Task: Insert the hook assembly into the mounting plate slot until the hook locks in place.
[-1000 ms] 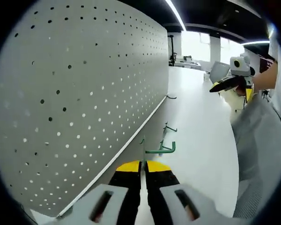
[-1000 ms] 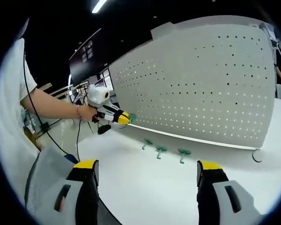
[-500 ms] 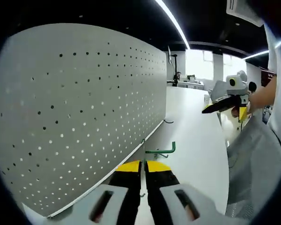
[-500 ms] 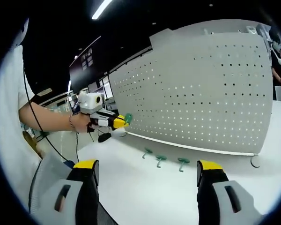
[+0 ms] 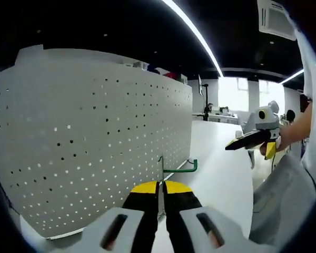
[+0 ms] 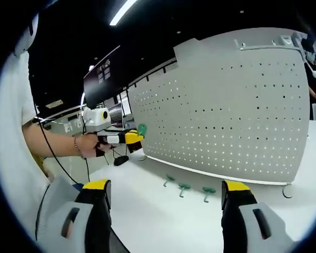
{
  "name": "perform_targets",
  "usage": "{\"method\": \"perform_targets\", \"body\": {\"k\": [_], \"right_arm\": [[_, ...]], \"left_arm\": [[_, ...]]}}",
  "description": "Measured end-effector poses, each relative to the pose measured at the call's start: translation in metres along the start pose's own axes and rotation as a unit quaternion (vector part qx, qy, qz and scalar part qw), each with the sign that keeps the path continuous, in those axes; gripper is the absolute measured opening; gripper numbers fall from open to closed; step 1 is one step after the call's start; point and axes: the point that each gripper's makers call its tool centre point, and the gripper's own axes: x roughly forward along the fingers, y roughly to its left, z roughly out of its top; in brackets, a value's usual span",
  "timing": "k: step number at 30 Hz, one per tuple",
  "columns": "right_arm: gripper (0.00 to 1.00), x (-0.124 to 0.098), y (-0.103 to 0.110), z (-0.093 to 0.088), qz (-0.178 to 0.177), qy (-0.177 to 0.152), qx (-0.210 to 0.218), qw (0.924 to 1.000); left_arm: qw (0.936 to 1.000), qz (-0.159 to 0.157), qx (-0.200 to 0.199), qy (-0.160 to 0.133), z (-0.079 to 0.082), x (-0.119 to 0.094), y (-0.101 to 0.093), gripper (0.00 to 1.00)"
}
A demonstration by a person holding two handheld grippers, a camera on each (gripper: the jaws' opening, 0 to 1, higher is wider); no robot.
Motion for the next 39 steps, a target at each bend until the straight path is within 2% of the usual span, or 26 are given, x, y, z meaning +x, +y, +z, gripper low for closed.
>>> {"method": "perform_targets", "body": {"k": [7, 13, 23, 29, 31, 39], "right_arm": [[0.83, -0.001, 0.004, 0.006, 0.004, -0.010, -0.003, 0.9999], [0.84, -0.004, 0.008, 0.010, 0.009, -0.020, -0.004, 0.9998], [0.84, -0.007, 0.012, 0.016, 0.011, -0.033, -0.008, 0.9994], [0.82, -0.005, 0.020, 0.025, 0.023, -0.048, -0.011, 0.9985], [0.82, 0.000, 0.025, 0.029, 0.034, -0.059, -0.007, 0.9977], [0.80, 0.020, 0.037, 0.040, 0.051, -0.068, -0.016, 0.9962]], "left_arm": [[0.9993, 0.021, 0.011, -0.028, 0.019, -0.008, -0.006, 0.03], [0.9970, 0.042, 0.001, -0.065, 0.038, -0.016, -0.013, 0.03], [0.9952, 0.058, -0.017, -0.078, 0.035, -0.020, -0.021, 0.03], [0.9958, 0.055, -0.016, -0.072, 0.032, -0.018, -0.024, 0.03], [0.9956, 0.055, -0.016, -0.074, 0.032, -0.018, -0.024, 0.03], [0.9958, 0.054, -0.012, -0.074, 0.035, -0.016, -0.025, 0.03]]}}
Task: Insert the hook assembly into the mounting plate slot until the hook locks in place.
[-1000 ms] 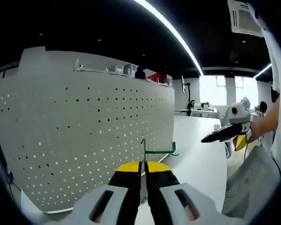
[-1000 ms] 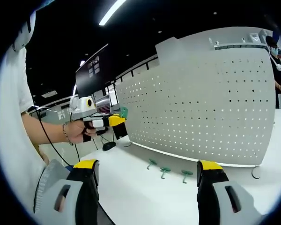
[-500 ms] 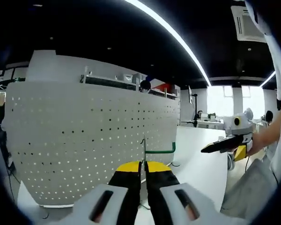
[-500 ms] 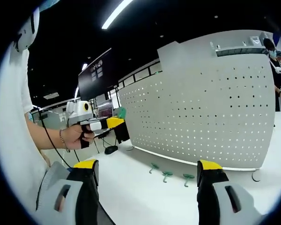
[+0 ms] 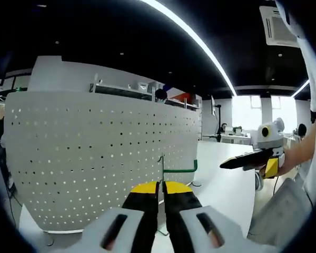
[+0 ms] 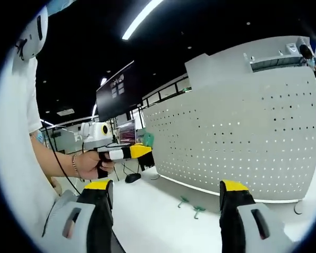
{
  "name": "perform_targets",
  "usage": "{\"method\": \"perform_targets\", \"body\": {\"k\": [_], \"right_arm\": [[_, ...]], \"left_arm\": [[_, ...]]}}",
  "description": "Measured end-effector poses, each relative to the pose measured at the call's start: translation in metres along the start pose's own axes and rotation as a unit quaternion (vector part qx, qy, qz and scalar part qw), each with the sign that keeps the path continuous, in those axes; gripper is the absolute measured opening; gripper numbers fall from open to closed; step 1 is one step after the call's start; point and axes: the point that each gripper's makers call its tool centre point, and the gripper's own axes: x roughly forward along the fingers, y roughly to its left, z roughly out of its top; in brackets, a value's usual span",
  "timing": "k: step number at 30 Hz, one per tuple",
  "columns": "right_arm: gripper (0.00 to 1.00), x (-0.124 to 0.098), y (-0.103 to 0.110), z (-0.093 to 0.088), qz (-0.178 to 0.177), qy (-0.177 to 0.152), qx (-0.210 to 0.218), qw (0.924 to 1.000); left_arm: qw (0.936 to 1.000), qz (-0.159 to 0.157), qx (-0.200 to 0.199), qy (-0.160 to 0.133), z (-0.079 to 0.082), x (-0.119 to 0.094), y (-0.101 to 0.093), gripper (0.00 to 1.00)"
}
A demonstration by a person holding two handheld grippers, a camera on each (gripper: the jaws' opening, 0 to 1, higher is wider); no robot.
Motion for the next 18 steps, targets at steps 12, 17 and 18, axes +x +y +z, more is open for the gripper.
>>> {"method": "perform_targets", "body": {"k": [12, 17, 18], "right_arm": [[0.81, 0.038, 0.019, 0.011, 0.036, -0.013, -0.004, 0.9993], [0.80, 0.051, 0.028, 0.013, 0.051, -0.015, -0.002, 0.9986], [0.80, 0.053, 0.029, 0.013, 0.053, -0.015, -0.002, 0.9985]], "left_arm": [[1.0000, -0.002, 0.000, 0.002, -0.001, 0.000, -0.003, 0.03], [1.0000, 0.001, 0.001, 0.001, 0.000, -0.001, -0.001, 0.03], [1.0000, 0.000, 0.000, 0.001, 0.001, -0.001, -0.002, 0.03]]}}
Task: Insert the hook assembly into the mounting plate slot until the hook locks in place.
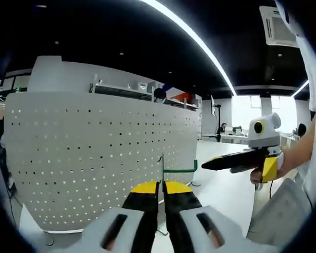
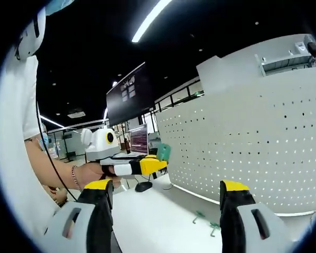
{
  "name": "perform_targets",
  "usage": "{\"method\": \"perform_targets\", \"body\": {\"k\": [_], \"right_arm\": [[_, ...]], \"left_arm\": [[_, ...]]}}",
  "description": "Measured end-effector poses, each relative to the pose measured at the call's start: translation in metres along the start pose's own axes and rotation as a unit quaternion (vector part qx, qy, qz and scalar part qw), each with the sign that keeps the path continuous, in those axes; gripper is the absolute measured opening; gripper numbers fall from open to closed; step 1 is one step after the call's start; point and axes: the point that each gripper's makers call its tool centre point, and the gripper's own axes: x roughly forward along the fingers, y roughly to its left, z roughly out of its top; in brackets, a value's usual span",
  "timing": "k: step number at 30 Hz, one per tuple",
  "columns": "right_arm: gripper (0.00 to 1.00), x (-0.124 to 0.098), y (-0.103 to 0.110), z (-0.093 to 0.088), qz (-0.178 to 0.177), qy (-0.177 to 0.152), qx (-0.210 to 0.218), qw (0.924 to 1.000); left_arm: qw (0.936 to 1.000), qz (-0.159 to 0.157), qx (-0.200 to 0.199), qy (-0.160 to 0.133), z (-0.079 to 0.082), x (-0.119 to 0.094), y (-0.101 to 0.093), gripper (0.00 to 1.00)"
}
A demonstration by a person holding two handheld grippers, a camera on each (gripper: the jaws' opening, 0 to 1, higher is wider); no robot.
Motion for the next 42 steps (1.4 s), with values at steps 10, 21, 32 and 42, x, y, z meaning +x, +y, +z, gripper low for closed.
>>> {"method": "perform_targets", "body": {"k": [10, 21, 32, 42], "right_arm": [[0.80, 0.023, 0.004, 0.008, 0.011, -0.025, 0.020, 0.9994], [0.79, 0.047, 0.006, 0.020, 0.021, -0.034, 0.018, 0.9991], [0.69, 0.060, 0.012, 0.019, 0.031, -0.034, 0.031, 0.9985], [0.41, 0.066, 0.010, 0.022, 0.015, -0.036, 0.021, 0.9990]], "left_arm": [[1.0000, 0.004, 0.000, 0.000, -0.001, -0.002, 0.001, 0.03], [1.0000, 0.007, 0.002, 0.000, 0.000, -0.003, 0.002, 0.03], [1.0000, 0.009, 0.003, -0.001, 0.001, -0.004, 0.002, 0.03], [0.9999, 0.014, 0.004, -0.003, 0.003, -0.004, 0.003, 0.03]]}}
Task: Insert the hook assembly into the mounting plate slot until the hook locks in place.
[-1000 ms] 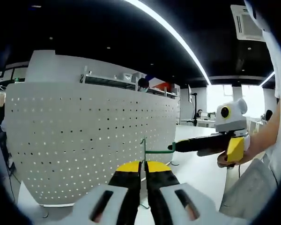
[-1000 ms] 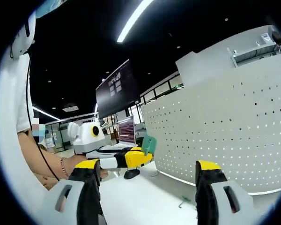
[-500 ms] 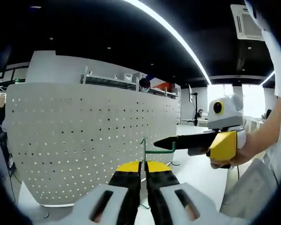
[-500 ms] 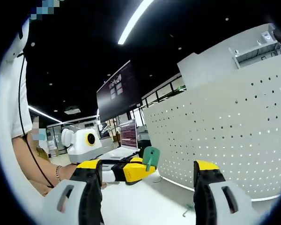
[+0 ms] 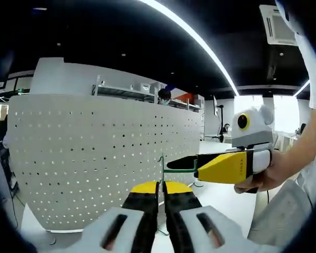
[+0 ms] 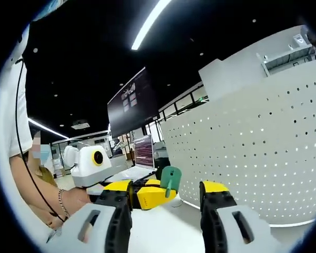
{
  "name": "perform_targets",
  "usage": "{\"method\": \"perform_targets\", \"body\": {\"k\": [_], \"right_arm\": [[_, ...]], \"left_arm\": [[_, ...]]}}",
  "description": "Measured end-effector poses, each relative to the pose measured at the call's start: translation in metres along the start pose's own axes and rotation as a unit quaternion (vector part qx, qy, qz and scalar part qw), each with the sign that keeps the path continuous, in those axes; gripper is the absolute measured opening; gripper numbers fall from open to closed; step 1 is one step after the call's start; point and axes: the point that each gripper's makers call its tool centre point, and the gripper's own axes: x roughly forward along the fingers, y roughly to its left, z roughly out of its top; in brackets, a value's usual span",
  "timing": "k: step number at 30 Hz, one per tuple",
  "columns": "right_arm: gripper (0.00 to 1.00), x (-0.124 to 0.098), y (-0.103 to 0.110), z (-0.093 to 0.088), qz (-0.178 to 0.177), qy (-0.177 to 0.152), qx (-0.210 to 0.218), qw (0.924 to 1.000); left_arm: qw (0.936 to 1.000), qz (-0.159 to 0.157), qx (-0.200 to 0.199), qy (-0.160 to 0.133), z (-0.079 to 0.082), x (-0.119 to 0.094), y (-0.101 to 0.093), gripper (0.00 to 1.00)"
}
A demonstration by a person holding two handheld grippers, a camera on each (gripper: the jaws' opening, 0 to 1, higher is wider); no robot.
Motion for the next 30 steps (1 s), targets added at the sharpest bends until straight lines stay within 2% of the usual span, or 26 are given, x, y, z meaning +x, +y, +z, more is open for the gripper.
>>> {"method": "perform_targets", "body": {"k": [3, 8, 18, 22, 30], "right_arm": [[0.34, 0.0011, -0.0012, 0.0002, -0.004, -0.002, 0.001, 1.0000], [0.29, 0.0028, 0.0015, -0.0010, 0.001, -0.004, 0.004, 1.0000], [0.12, 0.0071, 0.0020, 0.0010, -0.003, -0.012, -0.005, 0.9999], [0.09, 0.0089, 0.0014, -0.0023, -0.002, -0.002, -0.002, 1.0000], [0.03, 0.0085, -0.0012, -0.0010, -0.010, -0.003, -0.010, 0.9999]], "left_arm": [[1.0000, 0.001, -0.001, -0.001, 0.0015, -0.0003, 0.0004, 0.03], [1.0000, 0.003, -0.003, -0.003, 0.0026, -0.0016, 0.0007, 0.03], [1.0000, 0.005, -0.005, -0.005, 0.0028, -0.0022, -0.0008, 0.03], [0.9999, 0.004, -0.009, -0.007, 0.0032, -0.0019, -0.0012, 0.03], [0.9999, 0.004, -0.010, -0.008, 0.0037, -0.0018, -0.0019, 0.03]]}}
